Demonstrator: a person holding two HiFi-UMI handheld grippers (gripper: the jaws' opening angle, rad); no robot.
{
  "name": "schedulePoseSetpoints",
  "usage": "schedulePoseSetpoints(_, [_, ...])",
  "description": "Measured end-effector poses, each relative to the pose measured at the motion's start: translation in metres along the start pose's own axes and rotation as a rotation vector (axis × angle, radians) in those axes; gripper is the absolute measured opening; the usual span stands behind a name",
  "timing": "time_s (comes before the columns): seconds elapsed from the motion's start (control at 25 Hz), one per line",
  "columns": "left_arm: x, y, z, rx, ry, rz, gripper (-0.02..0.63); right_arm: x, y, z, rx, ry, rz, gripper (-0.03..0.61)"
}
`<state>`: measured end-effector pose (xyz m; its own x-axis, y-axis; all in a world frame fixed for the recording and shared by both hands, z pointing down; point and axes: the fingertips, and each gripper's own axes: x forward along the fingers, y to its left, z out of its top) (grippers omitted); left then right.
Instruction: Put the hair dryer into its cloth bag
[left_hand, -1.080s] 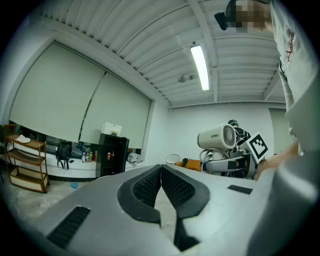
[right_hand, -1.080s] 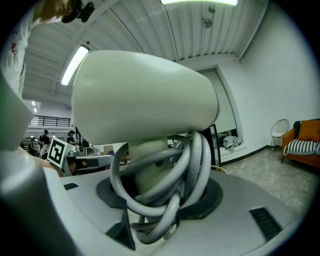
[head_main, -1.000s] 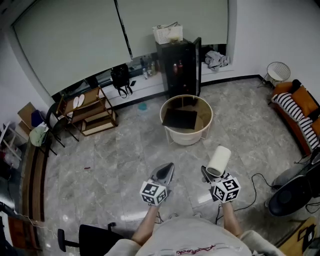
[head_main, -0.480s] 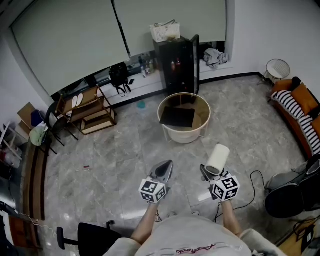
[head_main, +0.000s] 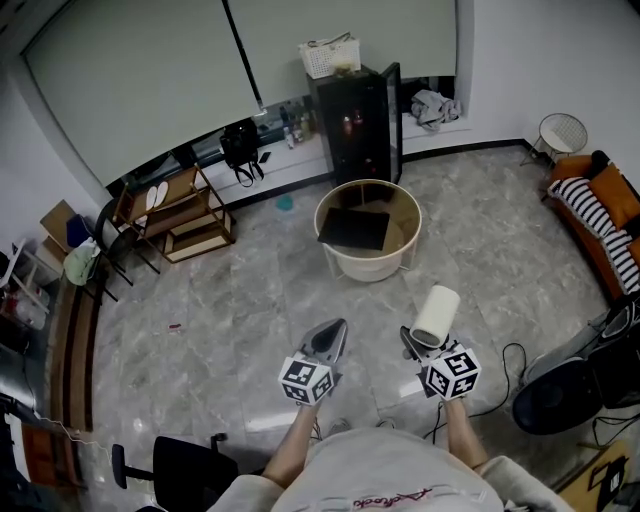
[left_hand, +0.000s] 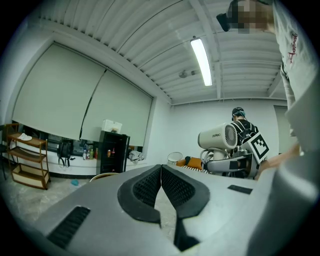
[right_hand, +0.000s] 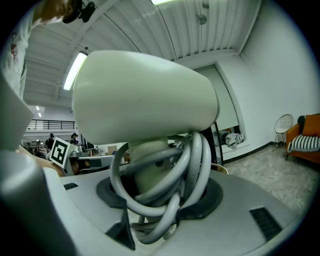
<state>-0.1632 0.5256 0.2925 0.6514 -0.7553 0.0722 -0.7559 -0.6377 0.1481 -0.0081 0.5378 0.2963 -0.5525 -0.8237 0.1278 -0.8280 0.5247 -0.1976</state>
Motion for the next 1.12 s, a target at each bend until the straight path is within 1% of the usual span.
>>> schedulePoseSetpoints(0.28, [0.015,-0.012,-0.007,-0.002,0.016,0.01,0.031,-0.004,-0.017,-0.003,0.011,0.009,0.018,0.258])
schedulePoseSetpoints(0.48, [0.02,-0.011,-0.007,-0.004,0.017,0.025,0.031,-0.001,-0.024,-0.003,0.014,0.013,0.033,0.258])
schedulePoseSetpoints(0.8, [0.032,0.008,-0.02,-0.027,0.028,0.039,0.031,0.022,-0.034,-0.005,0.018,0.015,0.041,0.258])
schedulePoseSetpoints(1.12, [0.084,0.045,-0.017,-0.034,0.012,0.012,0.031,0.07,-0.063,0.004,0.004,0.009,0.028,0.258])
